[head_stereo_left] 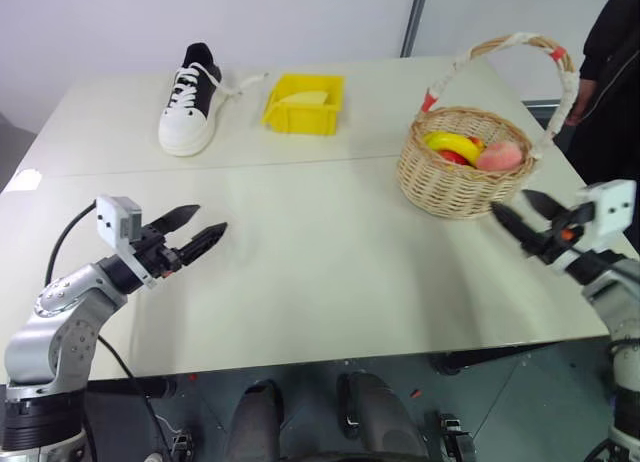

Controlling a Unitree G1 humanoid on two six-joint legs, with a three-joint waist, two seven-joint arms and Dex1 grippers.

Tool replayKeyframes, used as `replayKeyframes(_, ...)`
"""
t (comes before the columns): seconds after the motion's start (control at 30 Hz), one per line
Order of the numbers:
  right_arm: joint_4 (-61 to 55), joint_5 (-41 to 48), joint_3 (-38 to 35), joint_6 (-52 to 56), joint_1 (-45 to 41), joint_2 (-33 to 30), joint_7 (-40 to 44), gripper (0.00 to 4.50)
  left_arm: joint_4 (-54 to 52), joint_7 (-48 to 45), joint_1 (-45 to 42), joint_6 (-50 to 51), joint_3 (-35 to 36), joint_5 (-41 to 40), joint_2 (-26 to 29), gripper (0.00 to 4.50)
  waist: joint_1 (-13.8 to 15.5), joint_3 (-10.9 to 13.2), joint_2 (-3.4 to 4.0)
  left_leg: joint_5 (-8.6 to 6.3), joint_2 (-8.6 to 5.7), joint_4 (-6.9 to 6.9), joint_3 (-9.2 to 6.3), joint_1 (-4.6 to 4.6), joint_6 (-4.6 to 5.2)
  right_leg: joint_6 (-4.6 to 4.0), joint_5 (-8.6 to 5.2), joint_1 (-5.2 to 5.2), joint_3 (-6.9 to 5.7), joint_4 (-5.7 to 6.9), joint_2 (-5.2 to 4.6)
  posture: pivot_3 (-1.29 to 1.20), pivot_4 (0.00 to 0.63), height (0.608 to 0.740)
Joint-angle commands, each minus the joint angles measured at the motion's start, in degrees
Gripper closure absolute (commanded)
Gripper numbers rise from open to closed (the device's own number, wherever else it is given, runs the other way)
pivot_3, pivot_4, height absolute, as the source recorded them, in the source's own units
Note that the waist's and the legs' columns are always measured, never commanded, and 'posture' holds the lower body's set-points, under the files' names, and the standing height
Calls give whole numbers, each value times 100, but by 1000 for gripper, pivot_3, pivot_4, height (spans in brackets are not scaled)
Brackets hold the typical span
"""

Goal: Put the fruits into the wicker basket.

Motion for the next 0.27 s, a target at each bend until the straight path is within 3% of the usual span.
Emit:
replayKeyframes(0.03,-333,-83,661,-275,-79,117,234,1266,-119,250,170,-362,291,210,-114,660,25,-2,-4,-1,0,0,0,7,-1,-1,-1,8,0,-4,-1,0,150,740)
replayKeyframes(0.27,175,-568,1652,-718,-572,499,278,1266,-381,498,543,-464,368,355,-244,660,59,-3,-5,-1,-3,-10,7,-16,-1,-1,0,7,1,-40,-12,0,150,740)
